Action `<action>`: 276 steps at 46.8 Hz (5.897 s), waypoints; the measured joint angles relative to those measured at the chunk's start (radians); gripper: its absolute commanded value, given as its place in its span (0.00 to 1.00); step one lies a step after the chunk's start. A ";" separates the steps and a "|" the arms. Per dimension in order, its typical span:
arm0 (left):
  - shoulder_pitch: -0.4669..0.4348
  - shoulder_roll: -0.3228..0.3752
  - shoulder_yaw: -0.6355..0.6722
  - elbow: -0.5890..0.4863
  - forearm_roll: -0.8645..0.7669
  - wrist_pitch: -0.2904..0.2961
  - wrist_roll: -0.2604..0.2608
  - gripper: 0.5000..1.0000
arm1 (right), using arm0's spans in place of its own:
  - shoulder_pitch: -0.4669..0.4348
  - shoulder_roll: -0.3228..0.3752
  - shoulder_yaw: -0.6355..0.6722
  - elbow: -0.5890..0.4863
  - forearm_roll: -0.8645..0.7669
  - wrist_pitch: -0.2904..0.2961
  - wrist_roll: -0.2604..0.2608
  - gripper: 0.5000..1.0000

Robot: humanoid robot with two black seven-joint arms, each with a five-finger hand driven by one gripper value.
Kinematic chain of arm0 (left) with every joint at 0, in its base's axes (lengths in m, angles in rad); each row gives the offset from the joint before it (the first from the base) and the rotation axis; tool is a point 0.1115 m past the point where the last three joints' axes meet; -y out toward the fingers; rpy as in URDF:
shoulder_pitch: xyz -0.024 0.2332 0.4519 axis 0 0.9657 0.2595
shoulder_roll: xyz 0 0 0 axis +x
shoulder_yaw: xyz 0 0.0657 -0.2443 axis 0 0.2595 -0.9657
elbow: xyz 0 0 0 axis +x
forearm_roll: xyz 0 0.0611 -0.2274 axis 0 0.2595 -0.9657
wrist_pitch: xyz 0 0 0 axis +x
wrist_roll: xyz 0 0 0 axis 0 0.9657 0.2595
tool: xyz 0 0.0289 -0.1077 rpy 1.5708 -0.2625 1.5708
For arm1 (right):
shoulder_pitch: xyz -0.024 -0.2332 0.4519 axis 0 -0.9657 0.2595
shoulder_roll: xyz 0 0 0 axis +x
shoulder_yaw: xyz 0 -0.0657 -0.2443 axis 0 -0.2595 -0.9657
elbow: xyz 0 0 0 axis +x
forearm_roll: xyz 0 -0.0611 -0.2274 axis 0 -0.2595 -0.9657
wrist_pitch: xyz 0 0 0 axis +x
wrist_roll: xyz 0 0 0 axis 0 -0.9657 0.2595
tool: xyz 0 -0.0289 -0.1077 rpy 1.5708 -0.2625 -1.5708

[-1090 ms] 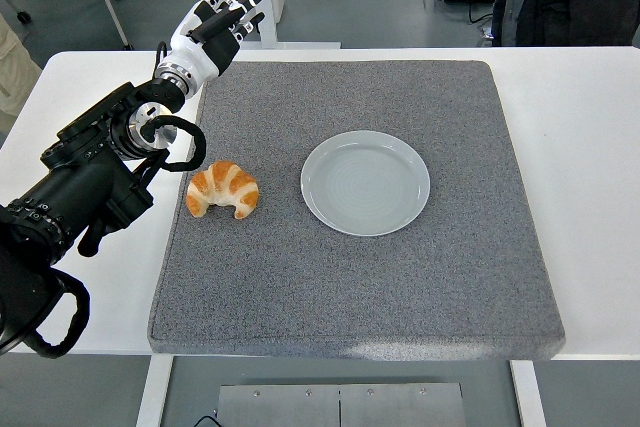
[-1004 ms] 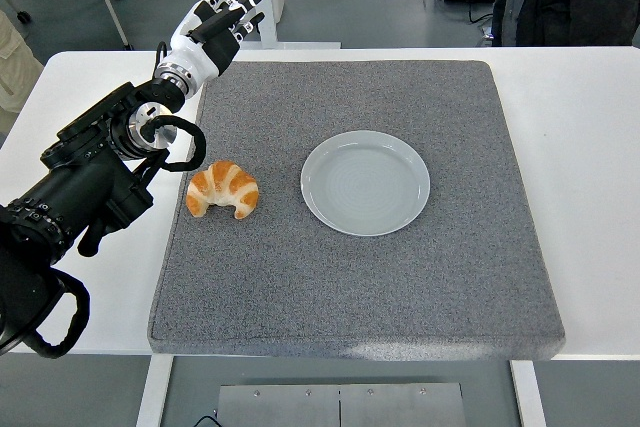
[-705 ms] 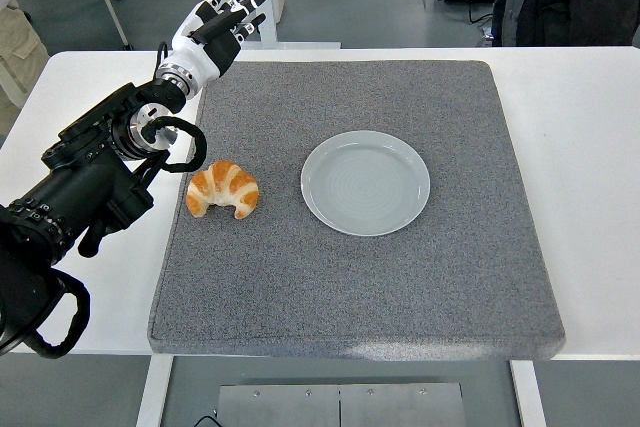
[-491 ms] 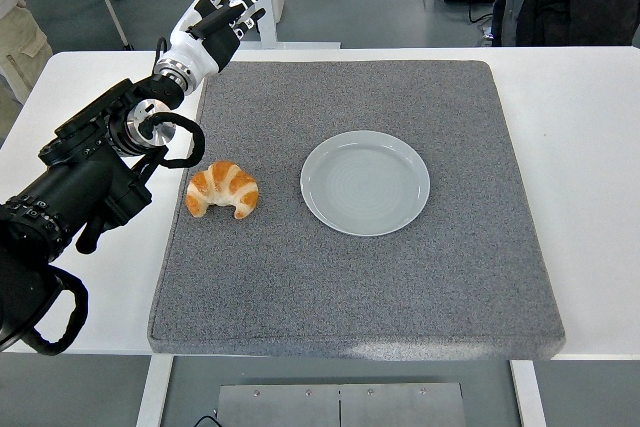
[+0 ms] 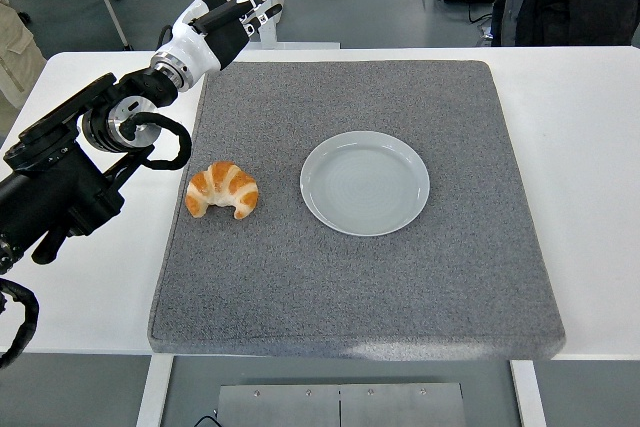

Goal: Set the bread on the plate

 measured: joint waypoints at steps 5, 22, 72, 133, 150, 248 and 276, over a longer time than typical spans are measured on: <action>0.012 0.062 0.031 -0.077 0.001 0.017 -0.001 0.98 | 0.000 0.000 0.000 0.000 0.000 0.000 0.000 1.00; 0.050 0.254 0.088 -0.304 0.135 0.059 -0.008 0.98 | 0.001 0.000 0.000 0.000 0.000 0.000 0.000 1.00; 0.133 0.665 0.177 -0.672 0.968 0.058 -0.051 0.98 | 0.001 0.000 0.000 0.000 0.000 0.000 0.000 1.00; 0.183 0.475 0.333 -0.454 1.321 0.200 -0.140 0.93 | 0.001 0.000 0.000 0.000 0.000 0.000 0.000 1.00; 0.174 0.421 0.334 -0.381 1.311 0.202 -0.151 0.92 | 0.000 0.000 0.000 0.000 0.000 0.000 0.000 1.00; -0.251 0.416 0.358 -0.323 1.173 0.059 -0.171 0.00 | 0.001 0.000 0.000 0.000 0.000 0.000 0.000 1.00; -0.348 0.230 0.455 -0.289 1.177 0.060 -0.157 0.00 | 0.000 0.000 0.000 0.000 0.000 0.000 0.000 1.00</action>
